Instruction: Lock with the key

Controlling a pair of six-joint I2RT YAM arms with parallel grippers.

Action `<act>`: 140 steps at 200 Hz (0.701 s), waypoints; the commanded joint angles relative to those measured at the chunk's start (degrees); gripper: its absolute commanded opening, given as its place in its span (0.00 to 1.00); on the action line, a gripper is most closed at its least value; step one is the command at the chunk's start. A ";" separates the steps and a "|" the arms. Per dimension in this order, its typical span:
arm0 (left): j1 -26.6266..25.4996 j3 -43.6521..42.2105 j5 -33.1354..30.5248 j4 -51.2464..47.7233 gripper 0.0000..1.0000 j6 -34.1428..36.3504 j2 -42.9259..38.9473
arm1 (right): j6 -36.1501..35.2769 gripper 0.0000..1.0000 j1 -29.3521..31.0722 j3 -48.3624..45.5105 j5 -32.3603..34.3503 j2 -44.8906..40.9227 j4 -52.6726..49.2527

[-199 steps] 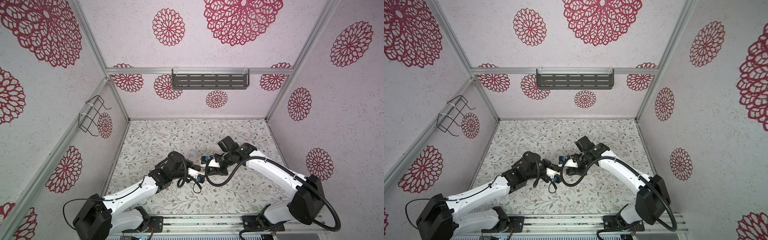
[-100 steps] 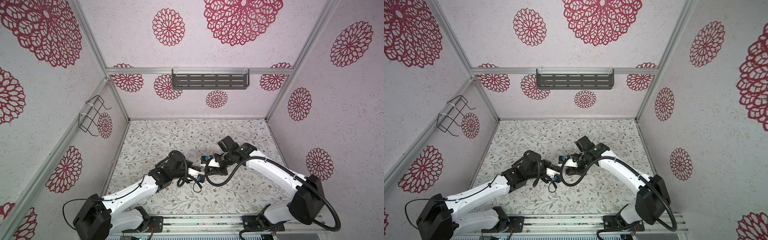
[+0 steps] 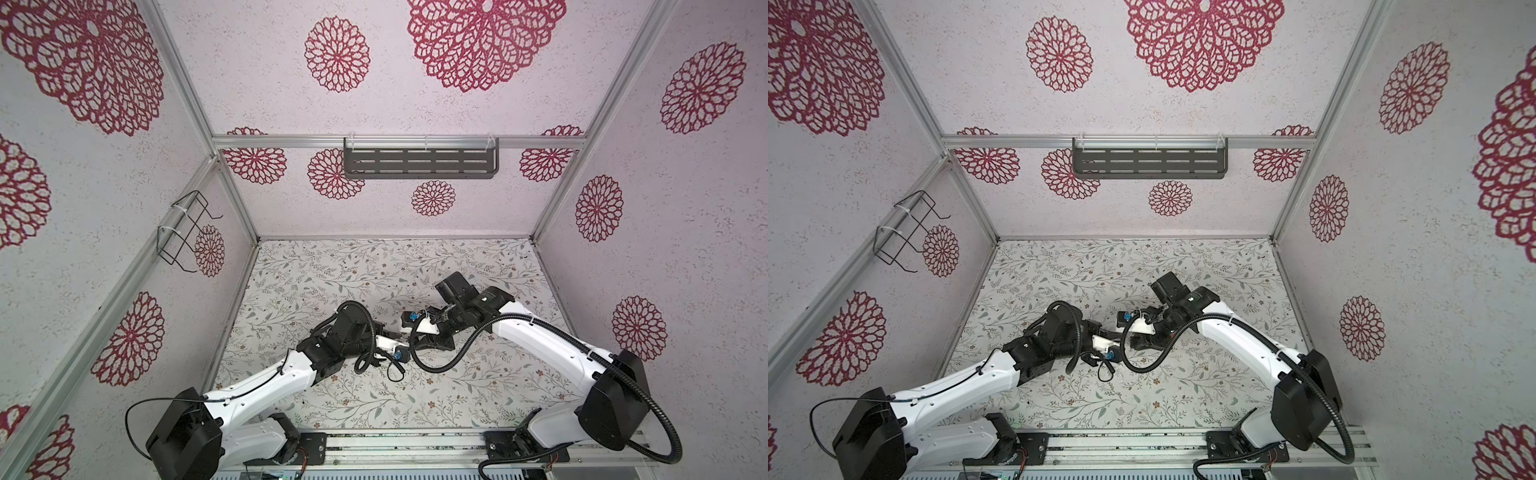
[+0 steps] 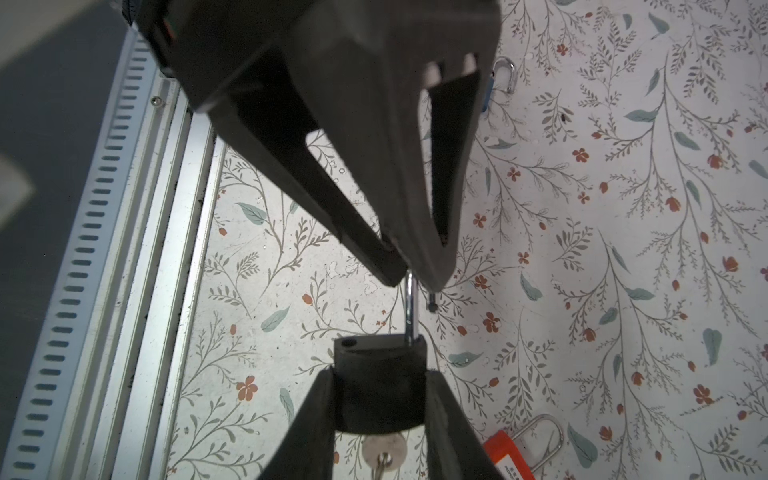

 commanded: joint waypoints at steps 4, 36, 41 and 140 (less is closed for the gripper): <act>-0.23 1.08 2.10 -3.03 0.25 -3.53 -1.25 | 1.08 0.21 -0.33 -0.89 0.15 -3.30 3.64; 0.57 1.27 4.09 -3.98 0.31 -7.14 -2.24 | 0.97 0.21 -0.27 -2.24 0.45 -4.51 6.18; 0.86 1.22 4.57 -3.99 0.32 -7.85 -2.47 | 0.98 0.20 -0.26 -2.43 0.44 -4.68 6.45; 4.32 1.31 11.67 -3.11 0.35 -15.83 -1.74 | 0.74 0.19 -0.26 -3.90 0.83 -6.29 10.56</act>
